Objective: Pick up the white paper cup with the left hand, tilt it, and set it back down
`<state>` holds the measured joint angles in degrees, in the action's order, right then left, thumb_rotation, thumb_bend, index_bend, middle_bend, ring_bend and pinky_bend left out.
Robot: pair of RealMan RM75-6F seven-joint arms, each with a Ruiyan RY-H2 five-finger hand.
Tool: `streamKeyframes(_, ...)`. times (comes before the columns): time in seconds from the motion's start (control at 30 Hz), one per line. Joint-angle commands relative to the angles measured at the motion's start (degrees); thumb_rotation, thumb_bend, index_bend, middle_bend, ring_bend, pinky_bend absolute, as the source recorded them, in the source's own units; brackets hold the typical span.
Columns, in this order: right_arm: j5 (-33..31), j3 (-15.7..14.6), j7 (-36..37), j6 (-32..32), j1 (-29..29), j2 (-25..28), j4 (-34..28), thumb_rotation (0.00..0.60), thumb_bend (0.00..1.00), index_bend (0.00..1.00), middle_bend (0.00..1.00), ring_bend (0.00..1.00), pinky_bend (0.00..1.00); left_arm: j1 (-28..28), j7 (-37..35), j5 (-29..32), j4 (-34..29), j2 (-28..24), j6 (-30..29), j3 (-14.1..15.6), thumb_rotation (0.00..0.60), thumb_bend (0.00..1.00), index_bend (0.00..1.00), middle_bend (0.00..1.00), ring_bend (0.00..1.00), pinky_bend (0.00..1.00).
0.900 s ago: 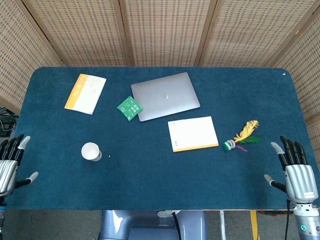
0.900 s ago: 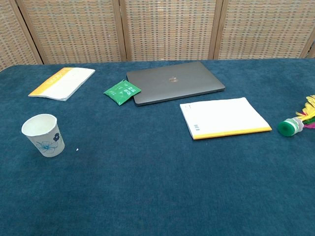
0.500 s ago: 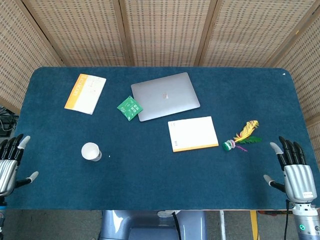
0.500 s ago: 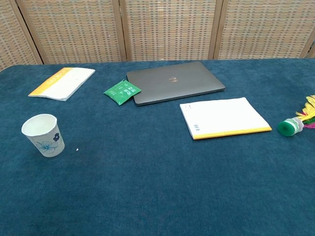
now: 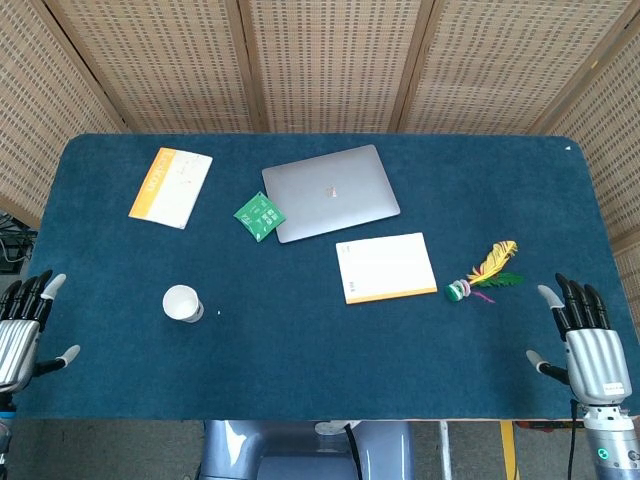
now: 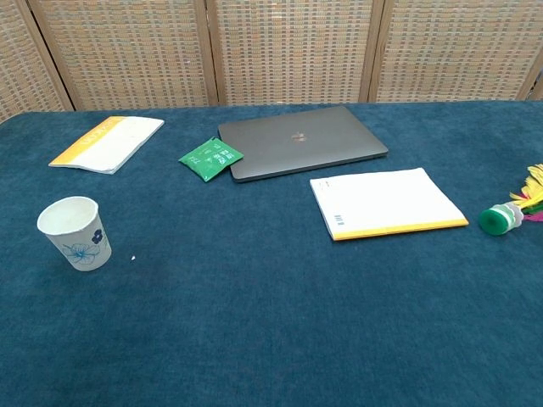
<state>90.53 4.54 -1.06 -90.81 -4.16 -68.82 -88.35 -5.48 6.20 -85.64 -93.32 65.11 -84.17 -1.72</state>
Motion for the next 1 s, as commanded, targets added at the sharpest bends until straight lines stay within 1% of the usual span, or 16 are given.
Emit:
streamKeyframes(0.03,0.0,-0.1,0.4,0.1,0.0,0.3,-0.3,0.6,0.15,0.0,0.0,0.0,0.0,-0.5,-0.2,0.1,-0.5,-0.4,1.0,0.0,0.6,0.19,0.0,0.0,0.0,0.0)
streamKeyframes(0.13,-0.2,0.0,0.7,0.2,0.0,0.5,-0.6,0.6,0.15,0.0,0.0,0.0,0.0,-1.6,-0.7,0.5,-1.9,-0.8,2.5,-0.5,0.6,0.19,0.0,0.0,0.0,0.0)
streamKeyframes(0.23,0.0,-0.1,1.2,0.3,-0.1,0.8,-0.5,0.6,0.15,0.0,0.0,0.0,0.0,-3.5,1.3,1.4,-4.0,-1.4,5.1,-1.3,0.6,0.19,0.08,0.0,0.0,0.0)
streamKeyframes(0.3,0.0,-0.1,1.4,0.3,-0.1,0.9,-0.5,0.6,0.15,0.0,0.0,0.0,0.0,-5.2,3.0,2.5,-6.0,-1.8,7.3,-2.3,0.6,0.19,0.15,0.0,0.0,0.0)
streamKeyframes(0.4,0.0,0.0,2.1,0.3,-0.1,1.0,-0.5,0.6,0.15,0.0,0.0,0.0,0.0,-7.0,5.0,4.3,-8.1,-2.1,9.7,-3.3,0.6,0.19,0.2,0.0,0.0,0.0)
streamKeyframes(0.47,-0.3,0.1,2.8,0.3,0.0,1.3,-0.5,0.6,0.15,0.0,0.0,0.0,0.0,-8.9,7.3,5.9,-9.5,-2.0,12.4,-3.9,0.6,0.19,0.21,0.0,0.0,0.0)
streamKeyframes(0.57,-0.8,0.4,4.1,0.1,0.1,1.7,-0.4,0.6,0.15,0.0,0.0,0.0,0.0,-11.6,12.0,9.5,-11.2,-1.2,16.1,-4.8,0.6,0.19,0.21,0.0,0.0,0.0)
streamKeyframes(0.7,-1.3,0.7,5.7,0.1,0.2,2.1,-0.3,0.6,0.15,0.0,0.0,0.0,0.0,-14.8,18.2,14.8,-12.1,0.6,19.8,-5.6,0.6,0.19,0.19,0.0,0.0,0.0)
streamKeyframes(0.87,-1.6,0.9,6.7,0.3,0.1,2.3,0.0,0.6,0.15,0.0,0.0,0.0,0.0,-18.2,24.4,20.9,-12.9,2.0,22.5,-6.4,0.6,0.19,0.12,0.0,0.0,0.0)
streamKeyframes(1.0,-2.0,1.1,7.5,0.4,0.1,2.5,0.0,0.6,0.15,0.0,0.0,0.0,0.0,-20.6,27.2,25.3,-13.6,3.0,24.0,-6.9,0.6,0.19,0.12,0.0,0.0,0.0)
